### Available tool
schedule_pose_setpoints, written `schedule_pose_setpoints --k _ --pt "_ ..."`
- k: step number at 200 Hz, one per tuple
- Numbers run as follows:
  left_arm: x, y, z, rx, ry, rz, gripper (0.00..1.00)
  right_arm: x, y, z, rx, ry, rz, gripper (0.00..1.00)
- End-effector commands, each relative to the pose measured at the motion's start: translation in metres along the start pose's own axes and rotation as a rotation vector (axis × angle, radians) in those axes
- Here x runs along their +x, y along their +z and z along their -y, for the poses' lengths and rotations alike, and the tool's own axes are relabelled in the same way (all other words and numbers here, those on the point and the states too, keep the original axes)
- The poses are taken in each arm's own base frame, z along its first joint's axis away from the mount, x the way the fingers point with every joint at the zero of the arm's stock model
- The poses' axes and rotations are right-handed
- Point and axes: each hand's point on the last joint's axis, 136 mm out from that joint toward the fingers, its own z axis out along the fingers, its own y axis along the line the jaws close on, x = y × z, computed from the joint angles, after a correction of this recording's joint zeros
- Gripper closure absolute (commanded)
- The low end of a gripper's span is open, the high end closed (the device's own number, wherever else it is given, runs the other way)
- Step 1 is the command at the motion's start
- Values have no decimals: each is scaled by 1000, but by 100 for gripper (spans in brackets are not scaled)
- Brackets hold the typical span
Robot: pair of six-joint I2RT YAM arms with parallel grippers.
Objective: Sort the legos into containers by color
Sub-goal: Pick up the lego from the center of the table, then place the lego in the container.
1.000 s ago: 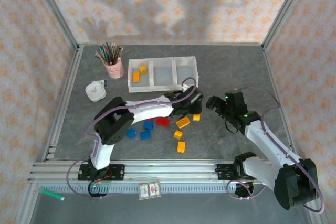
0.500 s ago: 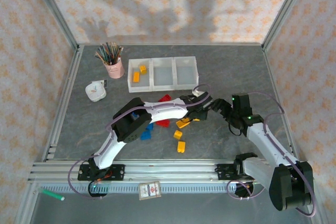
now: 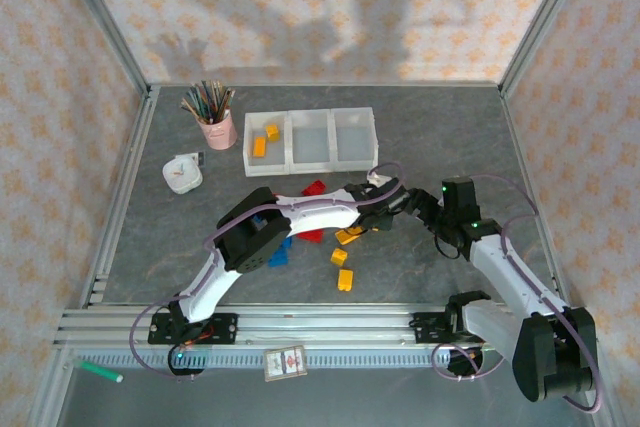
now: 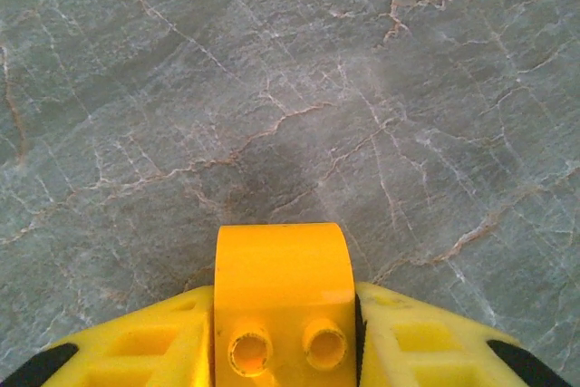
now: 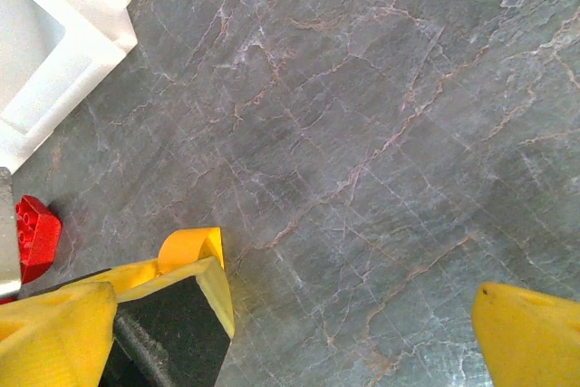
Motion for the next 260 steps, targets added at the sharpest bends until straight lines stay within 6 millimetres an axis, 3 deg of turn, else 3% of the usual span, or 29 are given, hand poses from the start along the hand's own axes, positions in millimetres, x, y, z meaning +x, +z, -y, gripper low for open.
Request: schedule_pose_setpoints --k 1,52,98,101,108,142,177,206,260 --pt "-5 -6 -1 -10 -9 27 64 -6 -5 -9 -34 -31 19 0" --pt "-37 -49 11 78 -52 135 64 -9 -11 -29 -112 -71 4 0" --pt "-59 -92 -19 85 -134 251 64 -15 -20 -60 -178 -123 -6 0" --pt "-65 -105 -21 101 -147 271 64 -15 -20 -61 -179 -127 -8 0" --pt "-68 -113 -28 100 -161 288 64 -16 -21 -68 -184 -141 -2 0" --pt "-80 -145 -75 70 -222 364 64 -9 -14 -102 -217 -209 -22 0" --pt "-96 -156 -151 -66 -289 413 64 10 -2 -147 -276 -274 -30 0" --pt "-108 -147 -213 -192 -334 404 64 24 14 -177 -332 -295 -53 0" --pt "-135 -116 -286 -308 -385 391 64 30 38 -196 -313 -327 -77 0"
